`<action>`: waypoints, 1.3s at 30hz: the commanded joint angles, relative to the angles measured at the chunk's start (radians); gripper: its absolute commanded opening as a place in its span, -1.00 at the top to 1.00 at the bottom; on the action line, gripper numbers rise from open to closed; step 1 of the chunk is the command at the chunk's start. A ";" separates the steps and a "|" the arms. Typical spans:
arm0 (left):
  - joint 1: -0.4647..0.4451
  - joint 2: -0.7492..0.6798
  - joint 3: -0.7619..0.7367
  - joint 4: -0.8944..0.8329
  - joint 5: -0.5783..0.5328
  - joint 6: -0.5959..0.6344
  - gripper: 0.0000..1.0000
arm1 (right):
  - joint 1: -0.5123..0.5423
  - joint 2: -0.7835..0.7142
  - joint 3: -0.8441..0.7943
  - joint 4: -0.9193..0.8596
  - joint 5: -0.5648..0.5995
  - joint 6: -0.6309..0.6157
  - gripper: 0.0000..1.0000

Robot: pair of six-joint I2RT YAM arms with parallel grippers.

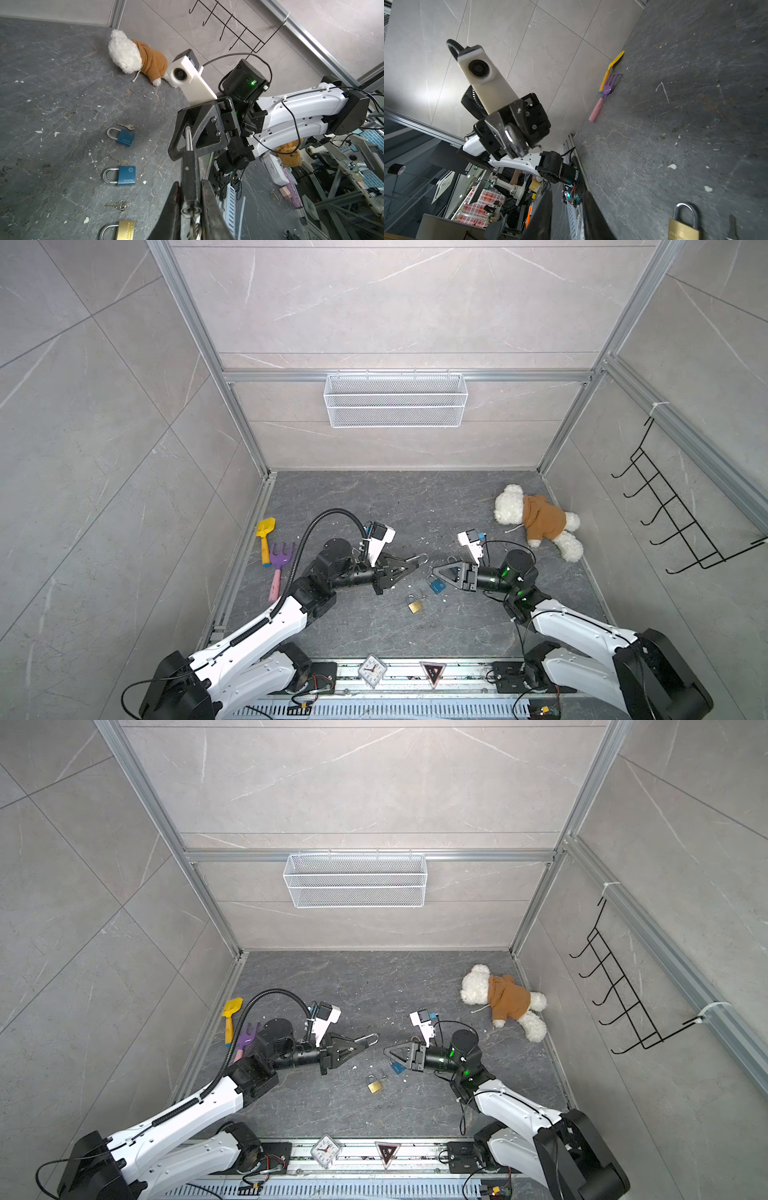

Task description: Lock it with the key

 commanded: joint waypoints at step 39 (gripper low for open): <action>0.009 0.105 0.073 0.076 0.236 -0.019 1.00 | -0.005 -0.050 0.051 -0.021 -0.115 -0.068 0.52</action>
